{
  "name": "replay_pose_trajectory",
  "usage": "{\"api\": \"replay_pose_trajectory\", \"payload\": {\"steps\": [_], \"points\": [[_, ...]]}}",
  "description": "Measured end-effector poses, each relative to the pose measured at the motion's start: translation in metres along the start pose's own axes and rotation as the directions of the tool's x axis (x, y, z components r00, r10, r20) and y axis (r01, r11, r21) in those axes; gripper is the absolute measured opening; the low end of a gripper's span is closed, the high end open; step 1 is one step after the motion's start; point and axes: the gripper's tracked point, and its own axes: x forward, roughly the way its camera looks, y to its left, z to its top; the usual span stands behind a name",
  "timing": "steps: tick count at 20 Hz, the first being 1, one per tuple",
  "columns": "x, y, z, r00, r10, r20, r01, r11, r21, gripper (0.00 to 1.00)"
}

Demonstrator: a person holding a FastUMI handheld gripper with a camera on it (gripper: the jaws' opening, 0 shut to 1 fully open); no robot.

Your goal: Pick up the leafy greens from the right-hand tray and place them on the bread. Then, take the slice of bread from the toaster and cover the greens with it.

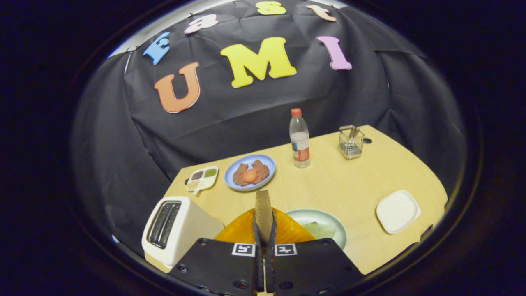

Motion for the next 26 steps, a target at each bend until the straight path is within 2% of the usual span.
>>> {"api": "replay_pose_trajectory", "payload": {"steps": [8,15,19,20,21,26], "points": [[0.023,-0.015,-0.032,0.999,0.036,-0.001,-0.035,0.994,0.106,0.02],[0.027,-0.067,-0.04,1.0,0.002,-0.018,0.0,0.994,0.107,0.02],[0.035,-0.089,-0.053,0.999,-0.004,-0.044,0.007,0.998,0.066,0.1],[0.038,-0.092,-0.056,0.999,-0.003,-0.047,0.006,0.999,0.053,0.16],[0.039,-0.094,-0.058,0.999,-0.002,-0.046,0.004,0.999,0.038,0.16],[0.047,-0.11,-0.065,0.997,0.002,-0.073,-0.005,0.999,-0.039,0.35]]}}
